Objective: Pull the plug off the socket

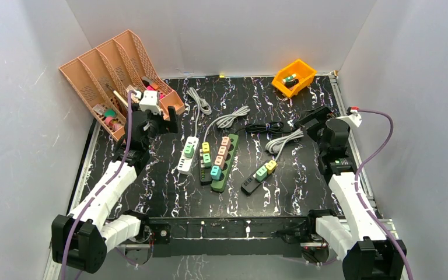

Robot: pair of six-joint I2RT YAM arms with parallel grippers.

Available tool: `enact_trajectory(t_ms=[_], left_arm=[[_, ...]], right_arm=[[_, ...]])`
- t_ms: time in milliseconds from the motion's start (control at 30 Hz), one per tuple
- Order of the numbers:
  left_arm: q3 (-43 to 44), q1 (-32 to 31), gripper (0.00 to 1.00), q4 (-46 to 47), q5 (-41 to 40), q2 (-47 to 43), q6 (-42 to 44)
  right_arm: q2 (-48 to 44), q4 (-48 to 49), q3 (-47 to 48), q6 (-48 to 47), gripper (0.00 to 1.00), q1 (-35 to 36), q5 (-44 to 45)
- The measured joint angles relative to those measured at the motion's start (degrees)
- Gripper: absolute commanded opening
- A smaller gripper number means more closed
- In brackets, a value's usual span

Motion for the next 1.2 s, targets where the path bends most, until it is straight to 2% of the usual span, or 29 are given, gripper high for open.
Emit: enact_trajectory(t_ms=[167, 233, 300, 333, 433, 533, 567, 667, 733, 833, 933, 1000, 1200], left_arm=[[0.0, 0.04, 0.98, 0.33, -1.95, 0.02, -3.34], [1.4, 0.33, 0.98, -1.95, 1.2, 0.35, -4.63], [5.86, 0.85, 0.98, -6.67, 8.31, 1.95, -4.33], [8.74, 0.96, 0.98, -9.6, 12.7, 3.04, -3.56], [19.43, 0.92, 0.98, -18.12, 31.3, 7.13, 1.73], [20.9, 0.48, 0.98, -21.55, 42.91, 6.27, 4.92], [20.22, 0.37, 0.98, -22.49, 44.89, 5.44, 5.2], [18.75, 0.61, 0.98, -23.56, 44.11, 4.26, 4.28], [17.53, 1.49, 0.98, -23.02, 40.83, 4.04, 1.81], [16.26, 6.54, 0.98, -22.56, 35.67, 4.85, -4.5], [13.68, 15.21, 0.98, -21.84, 30.75, 6.36, -11.65], [11.34, 18.73, 0.98, -21.9, 27.3, 6.95, -14.91], [8.04, 18.93, 0.98, -24.22, 23.3, 7.02, -19.71]], right_arm=[[-1.6, 0.31, -0.15, 0.42, 0.98, 0.0, -0.42], [-2.93, 0.28, -0.87, 1.73, 0.95, -0.02, 1.51], [-3.96, 0.33, -1.79, 0.96, 0.92, -0.24, 2.34], [-4.04, 0.24, -1.9, -0.24, 0.98, -0.37, 2.05], [0.7, -1.97, 1.62, -4.07, 0.98, 0.94, -0.57], [11.19, -6.86, 12.66, -8.85, 0.98, 12.13, 4.61], [15.39, -7.91, 16.7, -11.13, 0.98, 18.88, 8.92], [25.55, -10.84, 25.42, -16.76, 0.98, 36.52, 17.09], [31.04, -15.43, 30.36, -18.32, 0.98, 43.08, 18.71], [36.15, -20.48, 34.07, -17.9, 0.98, 47.04, 20.04], [37.4, -23.26, 34.07, -16.24, 0.98, 50.21, 20.72], [38.05, -24.24, 34.75, -14.73, 0.98, 52.22, 20.24], [48.81, -23.71, 46.47, -13.77, 0.94, 57.2, 17.79]])
